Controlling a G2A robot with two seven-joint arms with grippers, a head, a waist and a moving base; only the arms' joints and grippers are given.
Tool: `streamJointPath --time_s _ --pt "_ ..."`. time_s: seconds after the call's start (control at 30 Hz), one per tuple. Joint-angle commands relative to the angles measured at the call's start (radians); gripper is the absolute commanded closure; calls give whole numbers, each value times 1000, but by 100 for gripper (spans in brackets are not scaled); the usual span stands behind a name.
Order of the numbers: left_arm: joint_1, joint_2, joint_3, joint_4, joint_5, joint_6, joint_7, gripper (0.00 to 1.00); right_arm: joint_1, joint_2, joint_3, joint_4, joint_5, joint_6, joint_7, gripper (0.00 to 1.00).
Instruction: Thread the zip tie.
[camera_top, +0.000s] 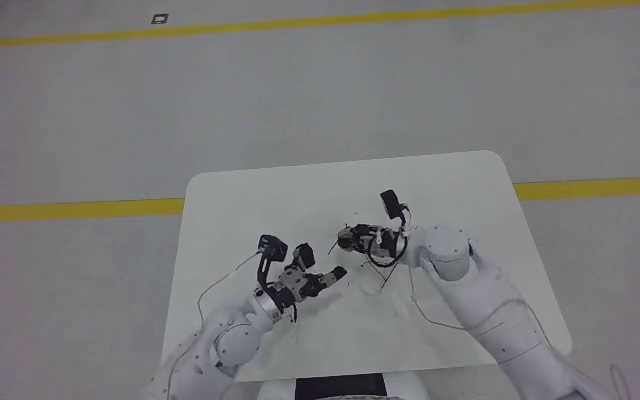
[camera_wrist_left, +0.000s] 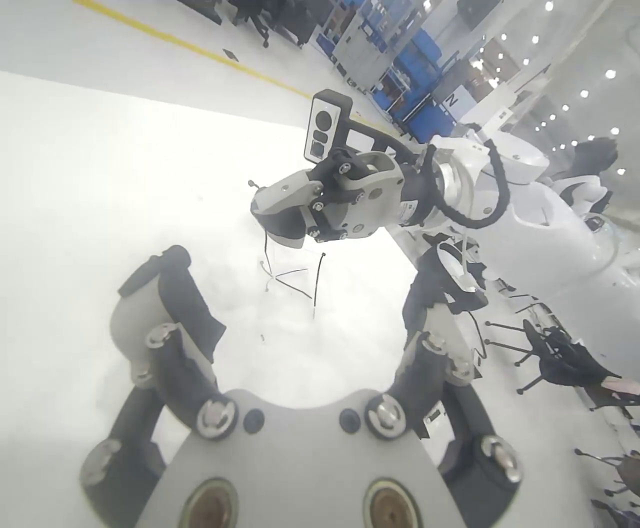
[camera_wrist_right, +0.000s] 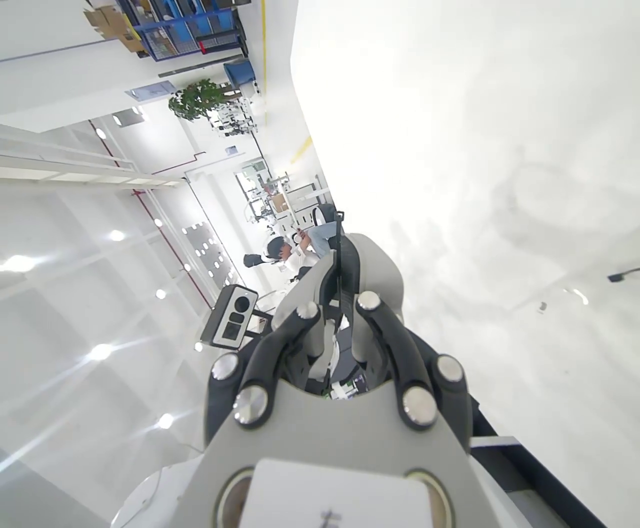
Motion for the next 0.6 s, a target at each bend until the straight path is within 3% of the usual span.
streamJointPath --time_s 0.0,0.07,0.1,0.43,0.57 --pt "-11 -1 13 26 30 0 74 0 -2 0 -2 -6 -3 3 -19 100" --pt "-23 1 30 59 111 0 127 0 -5 0 -1 -10 10 3 -27 100" --pt "-26 0 48 70 112 0 174 0 -7 0 1 -11 15 3 -35 100" --pt "-107 11 156 205 225 0 436 0 -21 3 17 -11 109 3 -54 100" --pt "-110 11 157 211 232 0 444 0 -20 4 17 -9 112 3 -55 100"
